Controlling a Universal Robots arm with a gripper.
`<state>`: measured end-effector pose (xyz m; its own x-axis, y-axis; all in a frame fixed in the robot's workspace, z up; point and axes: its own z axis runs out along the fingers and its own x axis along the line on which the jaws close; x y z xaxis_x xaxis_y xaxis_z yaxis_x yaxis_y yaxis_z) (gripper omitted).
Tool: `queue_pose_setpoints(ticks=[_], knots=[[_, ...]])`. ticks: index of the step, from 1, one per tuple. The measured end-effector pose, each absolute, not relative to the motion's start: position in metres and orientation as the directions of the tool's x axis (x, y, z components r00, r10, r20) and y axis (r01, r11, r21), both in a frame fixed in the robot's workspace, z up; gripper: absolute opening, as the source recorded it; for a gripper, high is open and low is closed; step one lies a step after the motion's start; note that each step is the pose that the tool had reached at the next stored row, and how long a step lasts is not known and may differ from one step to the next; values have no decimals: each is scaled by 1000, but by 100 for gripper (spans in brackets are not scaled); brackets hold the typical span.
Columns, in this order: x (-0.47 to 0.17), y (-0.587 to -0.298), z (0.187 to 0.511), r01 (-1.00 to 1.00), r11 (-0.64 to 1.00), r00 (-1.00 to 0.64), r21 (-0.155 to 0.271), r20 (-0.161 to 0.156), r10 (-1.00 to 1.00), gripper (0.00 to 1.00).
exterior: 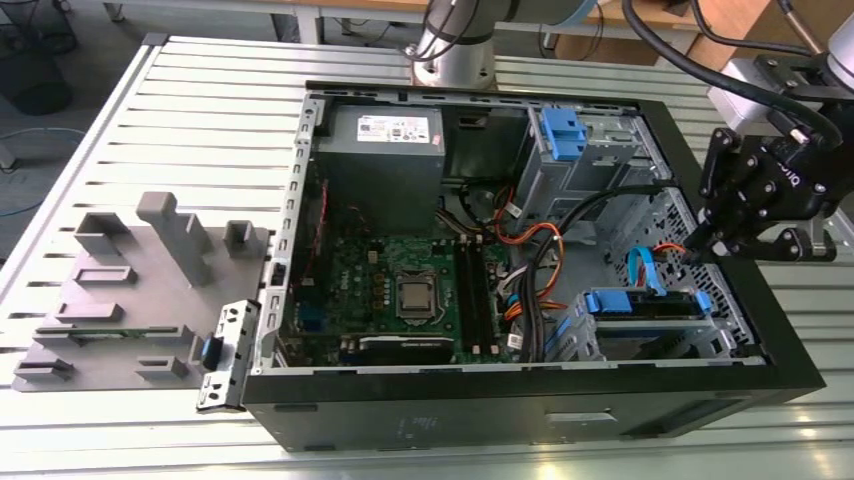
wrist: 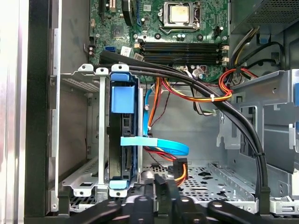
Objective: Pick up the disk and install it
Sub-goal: 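Insert the second disk wire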
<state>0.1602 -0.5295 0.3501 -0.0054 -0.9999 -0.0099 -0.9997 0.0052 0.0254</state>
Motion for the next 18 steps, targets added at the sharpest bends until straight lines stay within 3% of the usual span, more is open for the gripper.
queue_pose_setpoints(ticks=[4,5,14,17,18], knots=[[160,-529,350,-1000,5,-5,25,-10,-1000,11],[160,-529,350,-1000,5,-5,26,-10,-1000,11],[160,-529,350,-1000,5,-5,26,-9,-1000,12],[160,-529,350,-1000,5,-5,26,-9,-1000,24],[160,-529,350,-1000,5,-5,26,-9,-1000,24]])
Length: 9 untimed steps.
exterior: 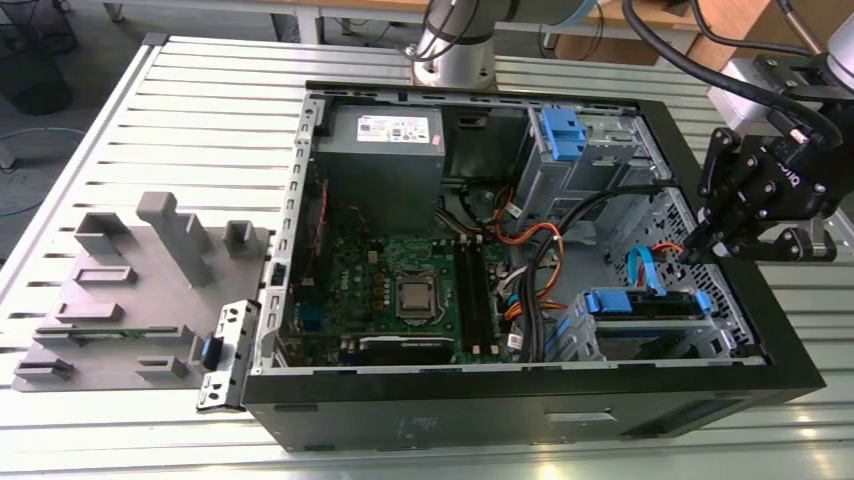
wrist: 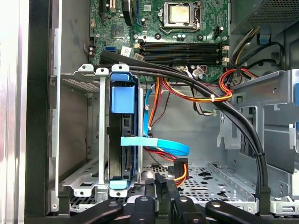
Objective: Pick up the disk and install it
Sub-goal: 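Insert the second disk wire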
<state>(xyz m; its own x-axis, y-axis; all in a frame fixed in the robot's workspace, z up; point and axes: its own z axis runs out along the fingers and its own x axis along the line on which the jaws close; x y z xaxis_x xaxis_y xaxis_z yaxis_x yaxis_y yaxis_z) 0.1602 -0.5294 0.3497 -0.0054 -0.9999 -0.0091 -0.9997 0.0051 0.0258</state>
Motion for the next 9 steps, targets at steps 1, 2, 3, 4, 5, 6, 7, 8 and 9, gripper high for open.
queue_pose_setpoints(ticks=[1,2,3,4,5,6,7,8,9], knots=[[160,-529,349,-1000,5,-5,26,-9,-1000,24],[160,-529,347,-1000,5,-5,26,-9,-1000,24],[160,-529,347,-1000,5,-5,26,-8,-1000,24],[160,-529,347,-1000,5,-5,26,-7,-1000,24],[160,-529,347,-1000,5,-5,26,-7,-1000,24],[160,-529,346,-1000,5,-5,26,-7,-1000,24],[160,-529,345,-1000,5,-5,26,-7,-1000,24],[160,-529,344,-1000,5,-5,26,-6,-1000,24],[160,-529,343,-1000,5,-5,26,-4,-1000,24]])
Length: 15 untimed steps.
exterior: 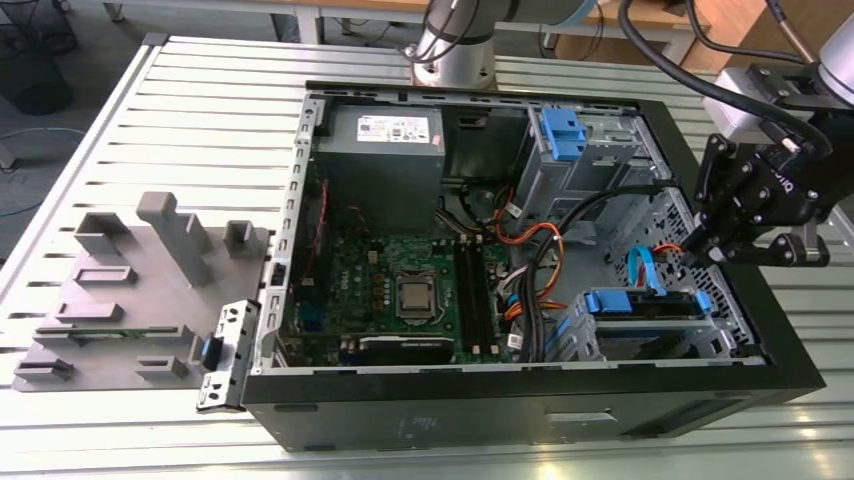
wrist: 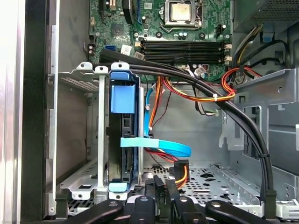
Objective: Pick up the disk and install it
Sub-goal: 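Insert the second disk wire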
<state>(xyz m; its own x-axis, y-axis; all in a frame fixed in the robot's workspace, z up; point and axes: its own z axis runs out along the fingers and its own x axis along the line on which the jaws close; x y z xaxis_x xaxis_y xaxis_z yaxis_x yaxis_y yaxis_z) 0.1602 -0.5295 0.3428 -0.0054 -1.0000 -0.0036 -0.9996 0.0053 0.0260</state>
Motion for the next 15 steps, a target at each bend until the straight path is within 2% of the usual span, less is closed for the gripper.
queue_pose_setpoints(ticks=[6,8,9,15], knots=[[160,-529,342,-1000,5,-5,26,-2,-1000,24],[160,-529,342,-1000,5,-5,26,-2,-1000,22],[160,-529,342,-1000,5,-5,26,-2,-1000,16],[160,-529,342,-1000,5,-5,26,-2,-1000,16]])
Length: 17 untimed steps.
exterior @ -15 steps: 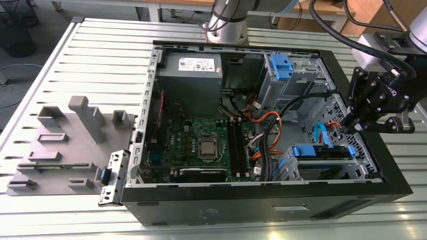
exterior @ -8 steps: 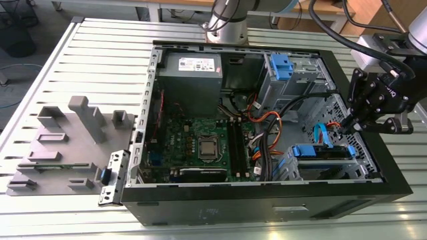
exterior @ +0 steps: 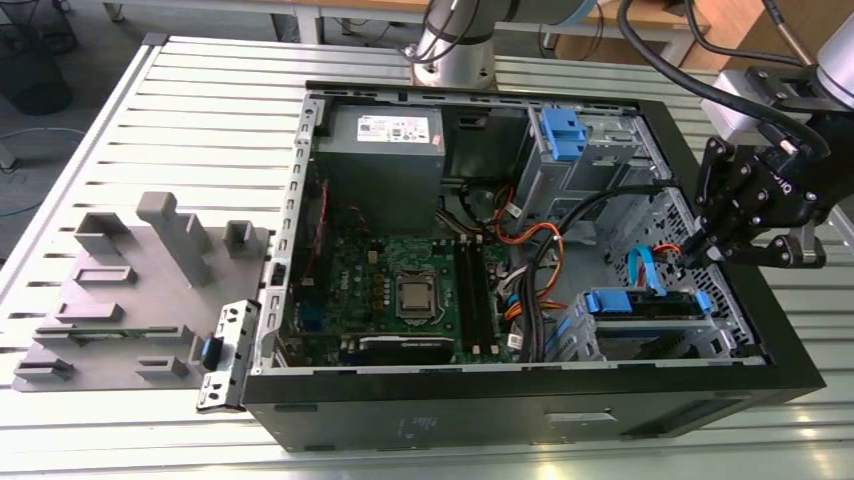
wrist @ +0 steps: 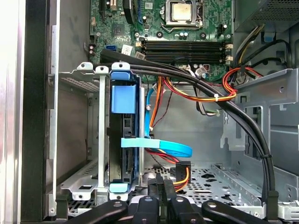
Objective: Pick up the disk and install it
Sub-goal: 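Insert the second disk wire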
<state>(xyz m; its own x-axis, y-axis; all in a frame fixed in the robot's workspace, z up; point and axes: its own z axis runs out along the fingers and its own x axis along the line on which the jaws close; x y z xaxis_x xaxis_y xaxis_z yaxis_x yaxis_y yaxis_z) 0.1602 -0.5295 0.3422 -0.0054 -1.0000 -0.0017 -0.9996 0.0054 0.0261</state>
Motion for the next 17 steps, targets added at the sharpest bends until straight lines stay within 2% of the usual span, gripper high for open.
queue_pose_setpoints(ticks=[17], knots=[[139,-542,342,-1000,5,-5,2,-2,-1000,16]])
